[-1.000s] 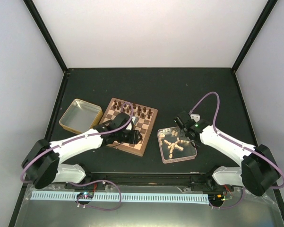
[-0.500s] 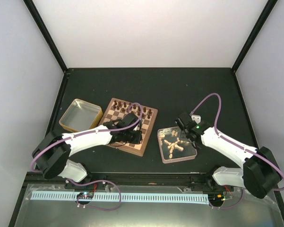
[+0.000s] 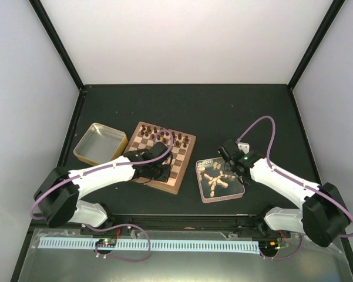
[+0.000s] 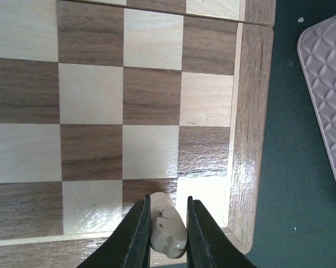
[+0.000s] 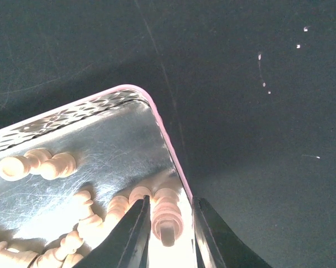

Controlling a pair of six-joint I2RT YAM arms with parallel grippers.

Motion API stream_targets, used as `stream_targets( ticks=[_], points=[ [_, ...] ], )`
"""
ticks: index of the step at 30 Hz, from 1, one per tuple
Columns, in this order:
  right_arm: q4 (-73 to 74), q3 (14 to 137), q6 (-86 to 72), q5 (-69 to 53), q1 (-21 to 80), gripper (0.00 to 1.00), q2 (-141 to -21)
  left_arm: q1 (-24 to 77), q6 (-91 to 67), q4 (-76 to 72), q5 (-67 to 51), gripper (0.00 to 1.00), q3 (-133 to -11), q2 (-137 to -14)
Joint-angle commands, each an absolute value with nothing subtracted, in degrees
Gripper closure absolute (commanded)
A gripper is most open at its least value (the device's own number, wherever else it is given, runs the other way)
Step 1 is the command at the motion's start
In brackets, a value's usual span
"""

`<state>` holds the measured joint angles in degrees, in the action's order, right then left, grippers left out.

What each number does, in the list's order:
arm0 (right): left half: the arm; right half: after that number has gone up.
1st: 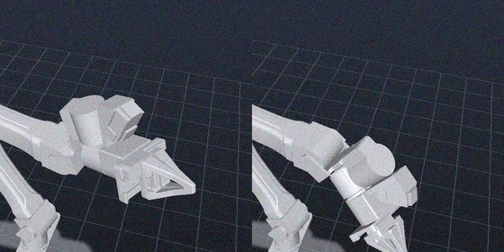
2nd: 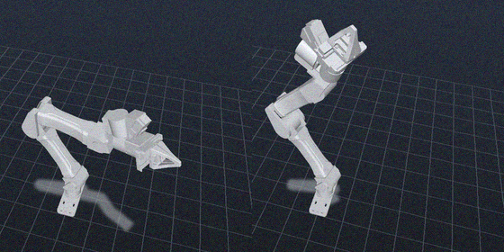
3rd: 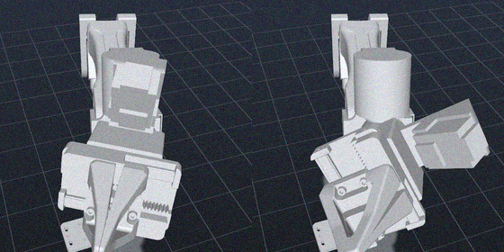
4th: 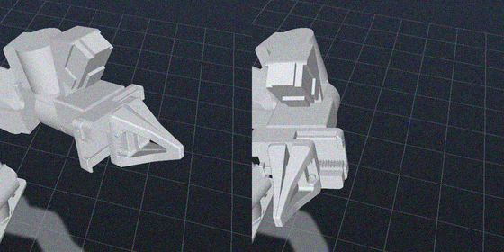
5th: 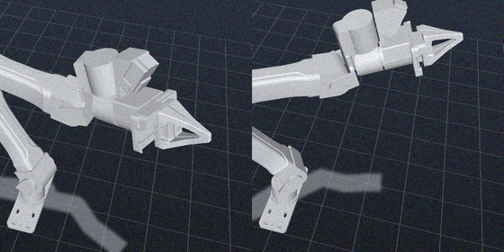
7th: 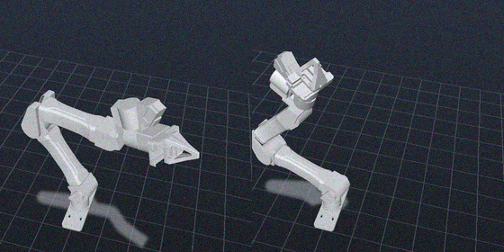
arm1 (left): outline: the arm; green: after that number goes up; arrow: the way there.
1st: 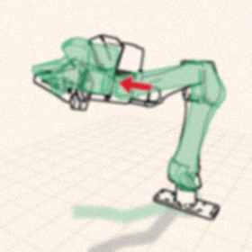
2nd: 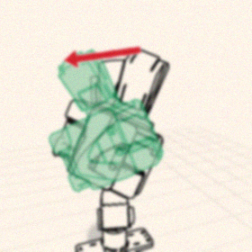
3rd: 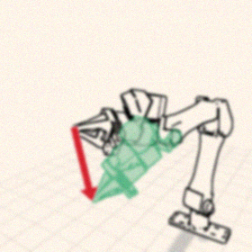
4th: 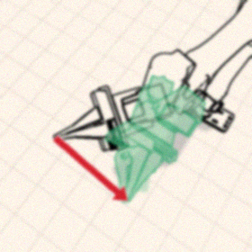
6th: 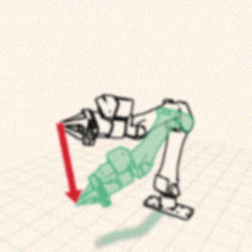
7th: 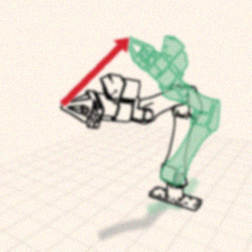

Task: Set up the chess pieces on the board
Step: Move the chess piece to the chessboard.

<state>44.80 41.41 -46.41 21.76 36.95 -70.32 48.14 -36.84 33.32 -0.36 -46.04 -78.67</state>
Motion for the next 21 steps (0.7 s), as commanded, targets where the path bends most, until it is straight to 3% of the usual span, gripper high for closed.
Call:
stream_targets(
  ticks=[1,7,15,21],
  points=[
    [43.4,40.6,-46.8,21.8,37.1,0.78,-69.5,48.5,-36.1,35.2,0.2,0.92,-46.3,-77.8],
    [43.2,40.5,-46.7,21.0,37.1,0.78,-69.4,48.6,-36.2,34.4,-0.2,0.90,-46.1,-79.5],
    [43.1,40.7,-46.6,20.3,37.1,0.76,-69.1,48.6,-35.8,35.0,0.0,0.58,-46.9,-78.9],
    [43.0,40.5,-46.8,20.1,37.2,0.76,-69.5,48.3,-36.0,37.2,3.4,0.48,-49.4,-75.3]
  ],
)
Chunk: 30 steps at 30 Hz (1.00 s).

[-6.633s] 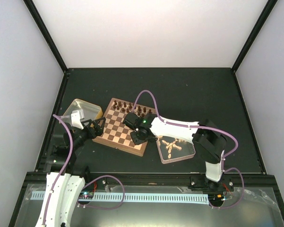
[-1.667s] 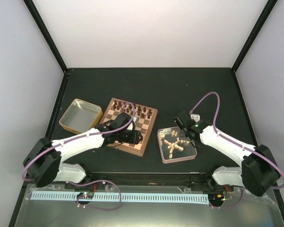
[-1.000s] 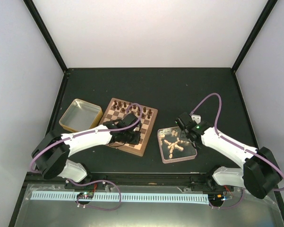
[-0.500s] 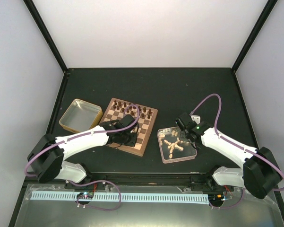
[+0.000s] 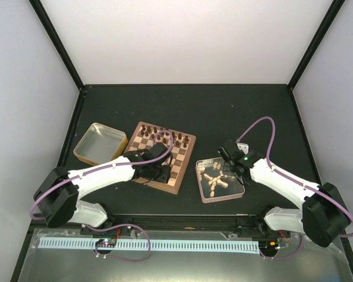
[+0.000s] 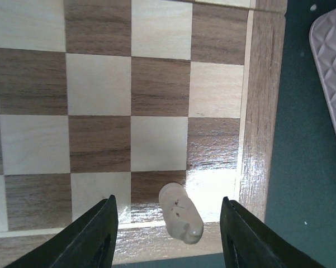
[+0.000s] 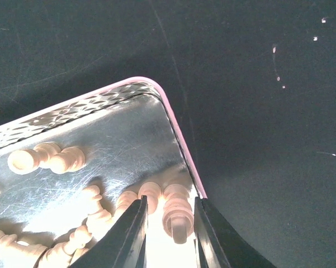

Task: Set up the chess pieces on the board
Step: Move the chess piece to the chessboard, then pick up the chess piece from the storage box.

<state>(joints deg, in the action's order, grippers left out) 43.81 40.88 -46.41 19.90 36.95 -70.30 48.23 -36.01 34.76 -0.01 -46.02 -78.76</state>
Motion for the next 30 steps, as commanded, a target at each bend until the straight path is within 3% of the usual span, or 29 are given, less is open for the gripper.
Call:
stream_targets(
  ticks=[1,14,26,30],
  points=[
    [42.9,40.5,-46.8,20.1,37.1,0.77,-69.9,47.9,-36.6,37.4,4.7,0.46,-49.8,-74.1],
    [44.4,40.5,-48.3,22.1,37.1,0.79,-73.7,42.6,-39.2,30.6,11.2,0.40,-43.1,-53.9],
    [44.4,40.5,-48.3,22.4,37.1,0.77,-76.3,40.4,-38.8,30.9,10.5,0.39,-42.4,-52.0],
    [43.7,40.4,-47.9,22.8,37.1,0.83,-76.3,39.7,-38.7,30.9,10.6,0.38,-42.2,-51.2]
  ],
)
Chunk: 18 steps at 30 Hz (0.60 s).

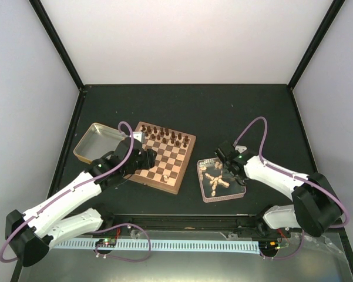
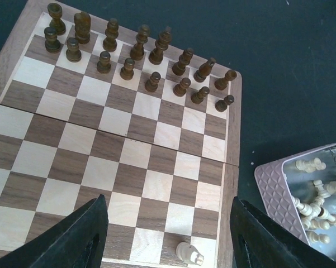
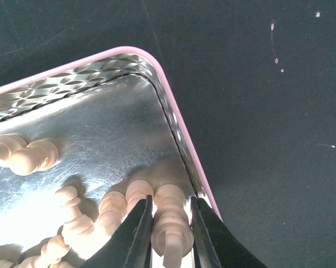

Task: Set up the chess pieces on the board
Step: Pick up the chess piece from the storage box.

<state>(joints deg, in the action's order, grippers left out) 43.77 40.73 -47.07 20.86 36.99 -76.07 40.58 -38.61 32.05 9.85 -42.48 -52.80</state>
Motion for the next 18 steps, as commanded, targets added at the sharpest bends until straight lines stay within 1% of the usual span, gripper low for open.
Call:
stream_targets(
  ticks=[1,4,11,15,18],
  points=[
    [43.3,40.5,-47.7,23.3,37.1,0.85,-76.1,39.6,-38.6,30.9,10.6,0.38,-42.1,-51.0],
    [43.1,41.2,-47.1,24.2,37.2,0.90,-74.9,39.1,-38.5,31.0,10.9,0.38,-41.9,-50.3],
    [46.5,45.4,-46.5,25.0,37.6,0.92,-70.0,37.8,-39.0,30.6,10.4,0.38,-40.4,-48.5],
    [45.8,47.2,-44.8,21.7,37.7,0.92,-67.6,36.6,-39.2,30.0,9.0,0.38,-39.6,-47.4],
    [44.1,47.9,-43.7,17.0,37.8,0.92,-67.6,35.5,-39.2,29.6,7.7,0.38,-39.1,-46.5]
  ],
)
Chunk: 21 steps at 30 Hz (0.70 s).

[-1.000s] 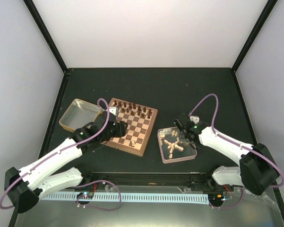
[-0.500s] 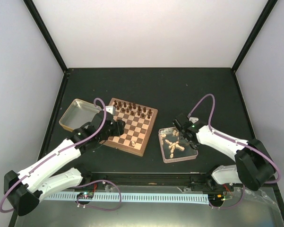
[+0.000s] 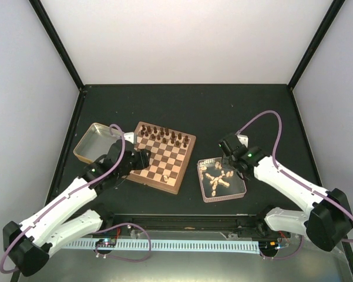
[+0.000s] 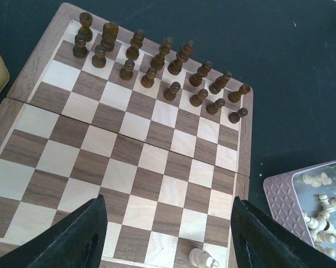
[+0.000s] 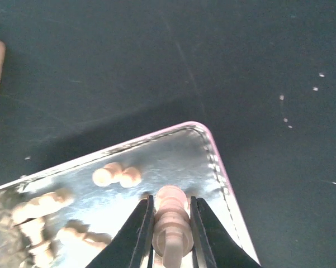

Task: Set up the chess pieces on the board
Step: Pick up the chess piece from the storage box, then place the chess piece on the chessboard.

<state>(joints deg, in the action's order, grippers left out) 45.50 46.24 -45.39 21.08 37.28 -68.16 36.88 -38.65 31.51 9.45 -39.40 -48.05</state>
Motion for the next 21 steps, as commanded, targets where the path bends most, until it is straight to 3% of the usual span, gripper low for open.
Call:
stream_targets(
  ticks=[1,11,21],
  points=[
    [43.7,48.2,-43.6,16.1,38.1,0.92,-67.5,35.1,-39.3,29.7,7.5,0.38,-39.0,-46.0],
    [41.9,57.2,-45.1,16.4,48.8,0.92,-70.7,30.9,-39.4,33.2,8.9,0.37,-36.8,-35.6],
    [41.5,79.0,-43.9,21.7,62.6,0.92,-92.4,30.4,-34.8,41.8,17.6,0.35,-39.3,-22.6]
  ],
)
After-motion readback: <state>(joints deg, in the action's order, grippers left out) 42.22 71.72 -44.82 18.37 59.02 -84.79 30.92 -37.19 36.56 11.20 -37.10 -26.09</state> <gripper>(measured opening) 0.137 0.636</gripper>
